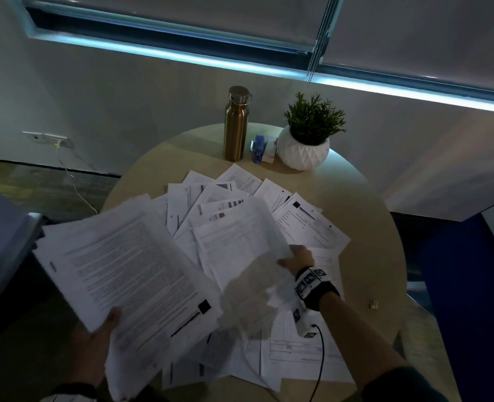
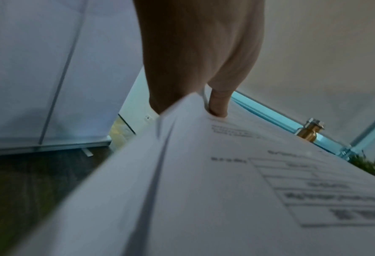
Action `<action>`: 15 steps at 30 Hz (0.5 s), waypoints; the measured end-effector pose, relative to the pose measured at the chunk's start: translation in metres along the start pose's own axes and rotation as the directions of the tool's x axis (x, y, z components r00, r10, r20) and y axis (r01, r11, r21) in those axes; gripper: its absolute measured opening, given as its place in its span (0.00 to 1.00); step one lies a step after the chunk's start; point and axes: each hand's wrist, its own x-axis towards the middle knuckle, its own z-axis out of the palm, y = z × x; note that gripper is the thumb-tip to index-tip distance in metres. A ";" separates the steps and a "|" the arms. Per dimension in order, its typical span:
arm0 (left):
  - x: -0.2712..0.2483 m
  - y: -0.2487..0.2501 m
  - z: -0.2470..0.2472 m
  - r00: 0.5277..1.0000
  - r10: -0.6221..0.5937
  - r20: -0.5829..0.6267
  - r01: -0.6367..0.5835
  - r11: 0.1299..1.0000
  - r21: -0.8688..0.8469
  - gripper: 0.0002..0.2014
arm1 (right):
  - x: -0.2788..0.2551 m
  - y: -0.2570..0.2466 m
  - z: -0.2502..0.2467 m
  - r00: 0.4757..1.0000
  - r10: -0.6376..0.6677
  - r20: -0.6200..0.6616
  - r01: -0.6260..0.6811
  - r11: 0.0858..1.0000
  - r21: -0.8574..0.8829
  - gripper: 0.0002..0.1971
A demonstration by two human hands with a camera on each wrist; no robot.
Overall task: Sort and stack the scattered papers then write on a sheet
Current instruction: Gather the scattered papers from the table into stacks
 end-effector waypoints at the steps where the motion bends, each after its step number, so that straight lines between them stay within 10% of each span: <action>1: -0.001 0.006 0.001 1.000 0.001 0.021 -0.002 1.000 0.017 0.24 | -0.004 0.002 -0.007 0.997 -0.026 -0.076 0.028 0.999 0.034 0.16; 7: 0.011 0.023 0.022 0.988 0.137 0.075 -0.143 0.986 0.082 0.20 | -0.038 0.025 -0.050 0.933 0.026 -0.359 0.165 0.855 0.491 0.08; 15: -0.012 0.062 0.086 0.876 0.346 0.336 -0.374 0.927 0.022 0.12 | -0.078 0.004 -0.024 0.989 -0.140 -0.053 0.136 0.692 0.709 0.14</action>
